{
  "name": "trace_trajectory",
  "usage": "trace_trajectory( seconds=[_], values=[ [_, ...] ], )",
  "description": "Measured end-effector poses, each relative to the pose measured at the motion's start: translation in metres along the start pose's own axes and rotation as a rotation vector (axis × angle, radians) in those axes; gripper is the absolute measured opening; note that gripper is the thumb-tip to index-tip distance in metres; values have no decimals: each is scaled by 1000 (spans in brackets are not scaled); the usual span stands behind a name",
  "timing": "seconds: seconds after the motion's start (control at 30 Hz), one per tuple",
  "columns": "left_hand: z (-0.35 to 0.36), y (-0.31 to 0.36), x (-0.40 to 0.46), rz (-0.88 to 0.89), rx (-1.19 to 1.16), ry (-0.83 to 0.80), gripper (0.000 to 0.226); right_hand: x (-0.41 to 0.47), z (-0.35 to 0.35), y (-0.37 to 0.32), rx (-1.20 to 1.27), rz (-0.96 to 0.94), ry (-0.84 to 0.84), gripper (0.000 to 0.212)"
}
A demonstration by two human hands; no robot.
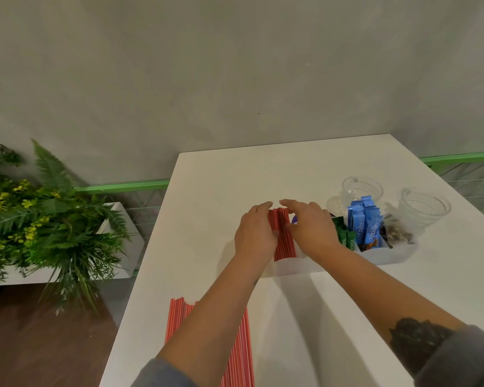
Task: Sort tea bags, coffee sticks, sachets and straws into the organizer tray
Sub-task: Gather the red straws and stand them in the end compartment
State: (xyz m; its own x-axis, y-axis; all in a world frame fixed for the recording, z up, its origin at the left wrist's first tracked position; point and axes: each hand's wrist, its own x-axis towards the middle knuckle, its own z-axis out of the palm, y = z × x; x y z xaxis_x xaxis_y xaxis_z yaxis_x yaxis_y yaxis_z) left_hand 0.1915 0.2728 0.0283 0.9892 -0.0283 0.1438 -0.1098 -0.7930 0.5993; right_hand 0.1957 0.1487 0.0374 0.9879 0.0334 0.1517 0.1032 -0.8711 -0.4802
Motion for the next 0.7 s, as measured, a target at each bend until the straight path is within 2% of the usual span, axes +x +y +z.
trace_trajectory(
  seconds=[0.1, 0.43, 0.7],
  values=[
    [-8, -3, -6, 6, 1, 35, 56, -3, 1, -1, -34, 20, 39, 48],
    [-54, -39, -42, -56, -34, 115, 42, -37, -7, -29, 102, -34, 183, 31],
    [-81, -81, -85, -164, 9, 54, 42, -83, 9, -64, 167, -32, 113, 28]
  ],
)
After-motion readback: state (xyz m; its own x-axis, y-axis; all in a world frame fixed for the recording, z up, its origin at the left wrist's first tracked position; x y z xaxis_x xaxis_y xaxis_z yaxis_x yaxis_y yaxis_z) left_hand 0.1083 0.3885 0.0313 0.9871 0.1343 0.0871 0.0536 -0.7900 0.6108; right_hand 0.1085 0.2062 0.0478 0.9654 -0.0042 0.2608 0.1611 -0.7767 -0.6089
